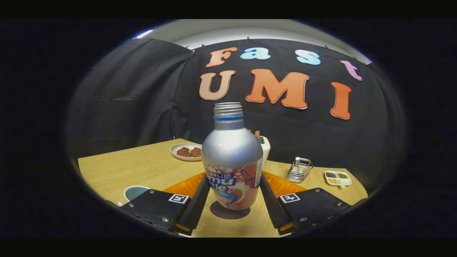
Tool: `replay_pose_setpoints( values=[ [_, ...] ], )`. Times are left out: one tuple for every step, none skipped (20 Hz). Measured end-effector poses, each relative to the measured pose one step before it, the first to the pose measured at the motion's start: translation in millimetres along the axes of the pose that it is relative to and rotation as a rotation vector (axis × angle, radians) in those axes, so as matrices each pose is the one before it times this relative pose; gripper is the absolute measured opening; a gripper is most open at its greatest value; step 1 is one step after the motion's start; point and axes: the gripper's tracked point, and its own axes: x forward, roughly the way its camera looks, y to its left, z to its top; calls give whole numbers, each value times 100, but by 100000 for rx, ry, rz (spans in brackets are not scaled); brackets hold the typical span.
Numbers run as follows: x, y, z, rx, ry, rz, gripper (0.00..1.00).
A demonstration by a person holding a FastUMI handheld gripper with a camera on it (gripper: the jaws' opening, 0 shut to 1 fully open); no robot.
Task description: Take the bottle from table, then pour the juice into the cup, finally place the bottle on the coaster
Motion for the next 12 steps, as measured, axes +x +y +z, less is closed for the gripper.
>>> replay_pose_setpoints(
  values=[
    [288, 145, -576, 1088, 1032, 418, 77],
    [110, 221, -621, 725, 1027, 1081, 77],
    [102, 226, -555, 1123, 635, 859, 77],
    [171, 122, -602, 675, 507, 160, 77],
    [221, -27, -501, 150, 561, -299, 77],
    [168, 25, -558, 572, 418, -296, 77],
    [209, -35, -364, 541, 491, -13, 77],
    [213, -24, -511, 228, 650, -353, 77],
    [192, -72, -548, 179, 794, -475, 77],
    [183, -88, -513, 213, 659, -227, 77],
    [173, 141, -576, 229, 661, 397, 77],
    [199, 0, -550, 230, 736, -89, 77]
  ],
)
